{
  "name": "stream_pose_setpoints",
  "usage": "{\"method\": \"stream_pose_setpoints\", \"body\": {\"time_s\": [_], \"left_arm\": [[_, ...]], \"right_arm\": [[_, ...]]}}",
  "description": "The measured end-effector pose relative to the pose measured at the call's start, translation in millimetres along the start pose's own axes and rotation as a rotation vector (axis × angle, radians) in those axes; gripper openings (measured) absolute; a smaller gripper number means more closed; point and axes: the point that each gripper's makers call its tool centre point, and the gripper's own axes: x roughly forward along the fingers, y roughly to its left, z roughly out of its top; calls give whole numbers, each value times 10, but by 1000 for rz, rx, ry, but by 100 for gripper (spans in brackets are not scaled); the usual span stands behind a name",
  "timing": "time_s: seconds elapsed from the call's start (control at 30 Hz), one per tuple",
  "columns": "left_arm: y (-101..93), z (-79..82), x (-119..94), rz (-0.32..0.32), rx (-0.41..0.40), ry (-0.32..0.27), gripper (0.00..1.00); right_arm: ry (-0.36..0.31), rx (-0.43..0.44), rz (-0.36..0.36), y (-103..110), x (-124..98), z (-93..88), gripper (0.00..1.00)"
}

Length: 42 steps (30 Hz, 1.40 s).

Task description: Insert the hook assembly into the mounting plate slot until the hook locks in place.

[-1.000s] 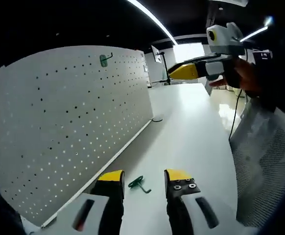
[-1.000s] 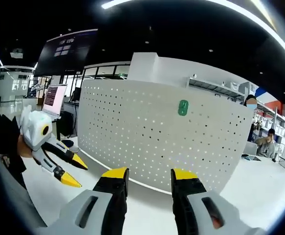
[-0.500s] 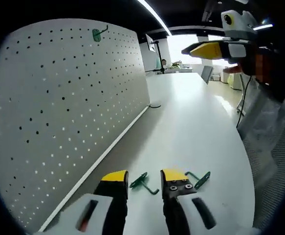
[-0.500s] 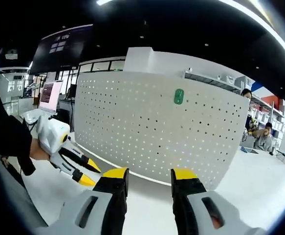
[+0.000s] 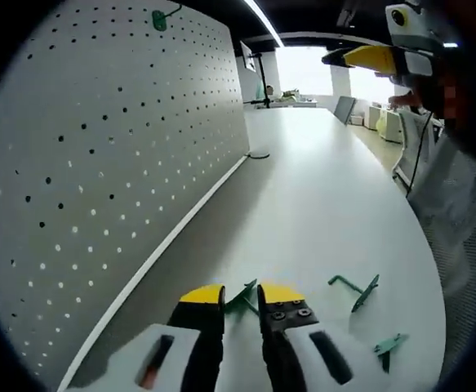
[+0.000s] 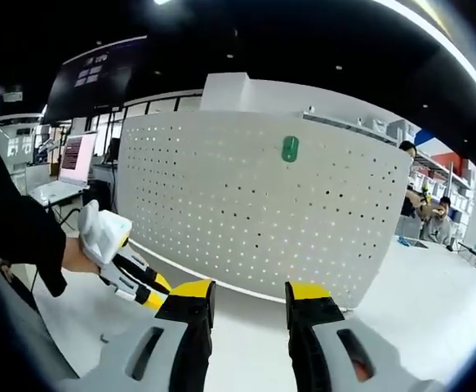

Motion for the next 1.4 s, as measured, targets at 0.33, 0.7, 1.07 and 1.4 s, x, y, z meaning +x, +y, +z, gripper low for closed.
{"method": "stream_pose_setpoints", "body": {"time_s": [0.33, 0.7, 1.07, 1.4], "left_arm": [[-3, -86, 96, 1, 37, 48, 14], [9, -78, 60, 8, 46, 54, 9], [-49, -51, 129, -5, 87, 71, 4], [-38, -91, 69, 1, 63, 88, 2]], "right_arm": [[6, 11, 1, 20, 5, -36, 32], [8, 24, 7, 26, 21, -66, 32], [7, 37, 5, -7, 22, -84, 32], [0, 37, 13, 6, 27, -63, 32]]}}
